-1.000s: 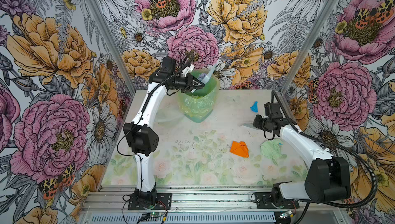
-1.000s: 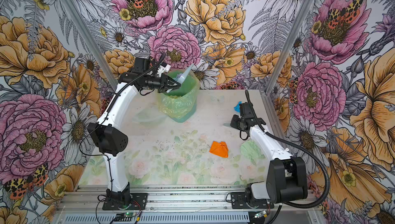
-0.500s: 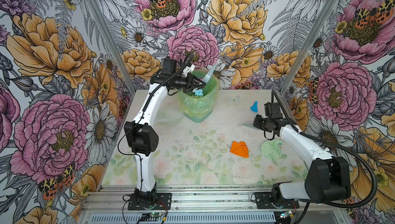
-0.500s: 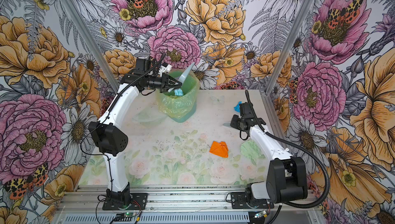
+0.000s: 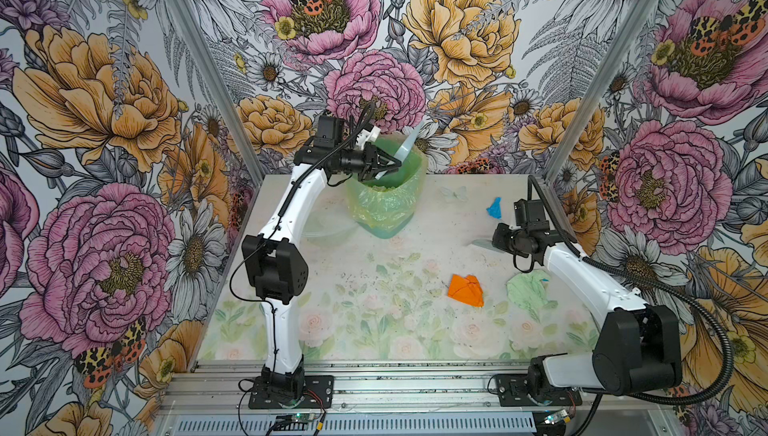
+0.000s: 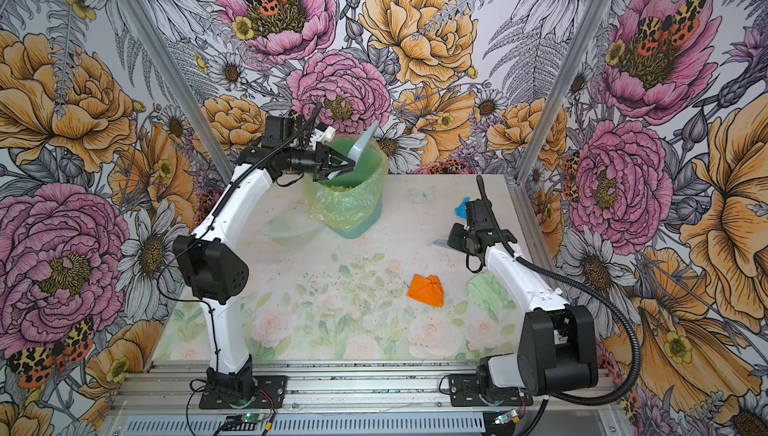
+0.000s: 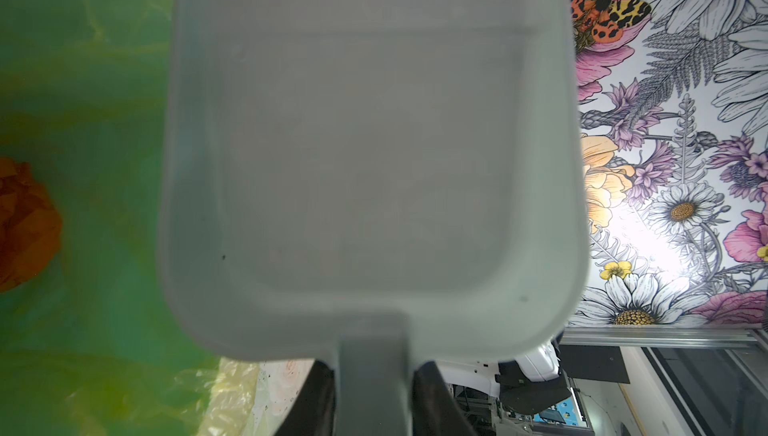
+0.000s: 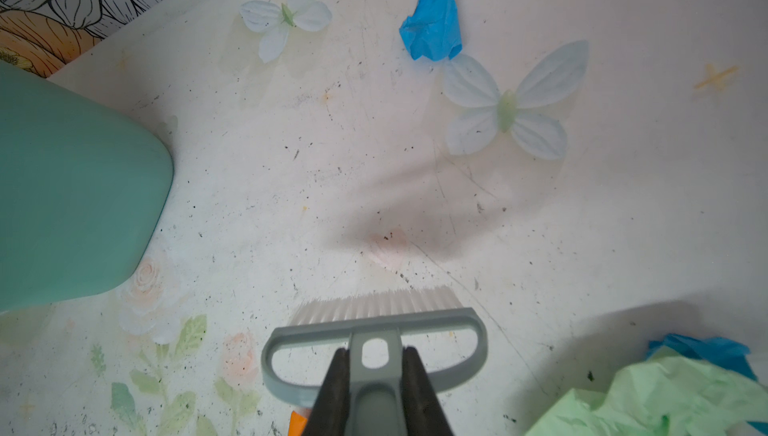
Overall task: Sweep away the paper scraps from the table
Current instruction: 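Lower the empty dustpan toward the orange scrap while the right brush moves behind it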
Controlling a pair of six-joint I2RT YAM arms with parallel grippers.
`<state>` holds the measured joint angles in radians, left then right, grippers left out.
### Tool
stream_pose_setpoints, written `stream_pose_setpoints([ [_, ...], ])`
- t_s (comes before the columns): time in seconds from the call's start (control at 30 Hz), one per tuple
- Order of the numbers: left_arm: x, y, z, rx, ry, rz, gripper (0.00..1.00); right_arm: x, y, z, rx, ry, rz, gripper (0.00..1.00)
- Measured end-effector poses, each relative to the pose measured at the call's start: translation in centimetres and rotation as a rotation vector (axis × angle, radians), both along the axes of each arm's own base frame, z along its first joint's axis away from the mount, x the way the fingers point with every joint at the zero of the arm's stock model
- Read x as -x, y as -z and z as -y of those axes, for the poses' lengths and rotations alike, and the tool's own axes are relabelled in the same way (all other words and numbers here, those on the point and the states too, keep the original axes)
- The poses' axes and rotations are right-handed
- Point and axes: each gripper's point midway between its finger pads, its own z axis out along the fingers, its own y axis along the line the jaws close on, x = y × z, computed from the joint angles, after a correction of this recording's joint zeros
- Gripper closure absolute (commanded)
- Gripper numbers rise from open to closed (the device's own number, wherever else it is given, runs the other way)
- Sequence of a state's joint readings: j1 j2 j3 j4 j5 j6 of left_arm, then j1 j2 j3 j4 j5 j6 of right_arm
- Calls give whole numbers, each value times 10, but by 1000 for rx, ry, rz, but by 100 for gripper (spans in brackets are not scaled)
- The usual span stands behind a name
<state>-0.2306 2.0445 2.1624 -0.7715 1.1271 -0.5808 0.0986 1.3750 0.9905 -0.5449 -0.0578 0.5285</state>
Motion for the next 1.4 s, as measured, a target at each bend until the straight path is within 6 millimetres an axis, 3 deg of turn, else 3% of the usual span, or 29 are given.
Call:
stream_pose_setpoints([
  [0.5, -3, -20, -21, -14, -111, 76, 77, 1, -2, -1, 5, -15, 6, 100],
  [0.73, -17, -21, -35, -98, -245, 147, 77, 6, -25, -4, -9, -36, 71, 100],
  [0.87, -26, -23, -46, -169, -332, 217, 77, 15, -36, -9, -35, -61, 88, 100],
  [1.0, -29, -20, -52, -269, -402, 291, 77, 29, -31, -16, -68, -94, 29, 100],
  [1.4, 3, -3, -25, -595, -434, 542, 76, 64, -12, -33, -127, -164, -136, 100],
])
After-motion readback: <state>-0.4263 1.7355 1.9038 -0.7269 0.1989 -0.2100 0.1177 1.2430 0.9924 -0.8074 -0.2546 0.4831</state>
